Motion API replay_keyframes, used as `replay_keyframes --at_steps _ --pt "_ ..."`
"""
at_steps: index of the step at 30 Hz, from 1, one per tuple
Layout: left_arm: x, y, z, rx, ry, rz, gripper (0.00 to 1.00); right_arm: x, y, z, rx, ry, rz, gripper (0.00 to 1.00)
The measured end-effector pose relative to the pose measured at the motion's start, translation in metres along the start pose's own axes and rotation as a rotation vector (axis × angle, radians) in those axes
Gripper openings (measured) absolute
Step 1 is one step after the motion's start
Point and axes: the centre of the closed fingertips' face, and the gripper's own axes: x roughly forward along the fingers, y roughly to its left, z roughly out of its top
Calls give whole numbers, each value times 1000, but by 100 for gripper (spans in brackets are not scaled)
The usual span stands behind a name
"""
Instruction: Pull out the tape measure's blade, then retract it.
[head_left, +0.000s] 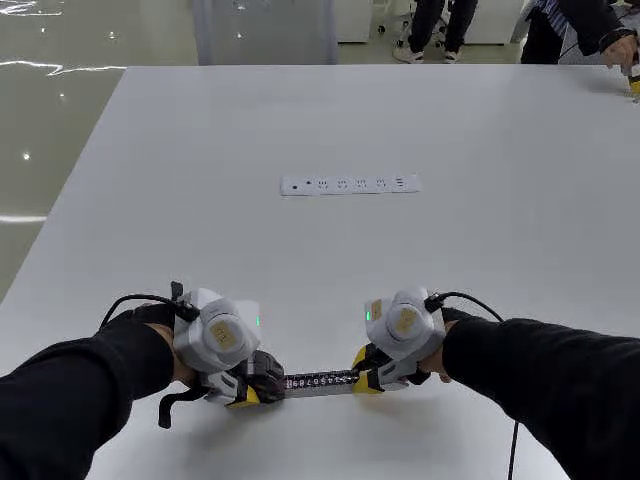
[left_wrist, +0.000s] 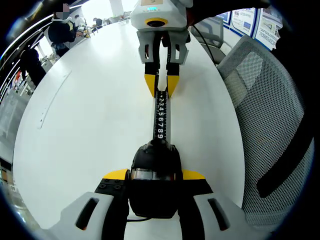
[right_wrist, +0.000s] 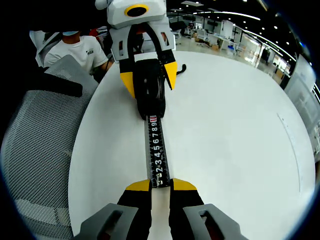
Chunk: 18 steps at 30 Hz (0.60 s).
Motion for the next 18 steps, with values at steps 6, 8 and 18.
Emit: replay_keyframes --at_steps 6,8,18 --pt "0 0 0 3 -2 2 32 -2 0 -2 4 -1 0 8" --pt "0 0 0 2 -3 2 32 -2 0 -3 3 -2 0 8" --pt "0 0 0 5 0 4 32 -4 -1 -8 11 1 -4 8"
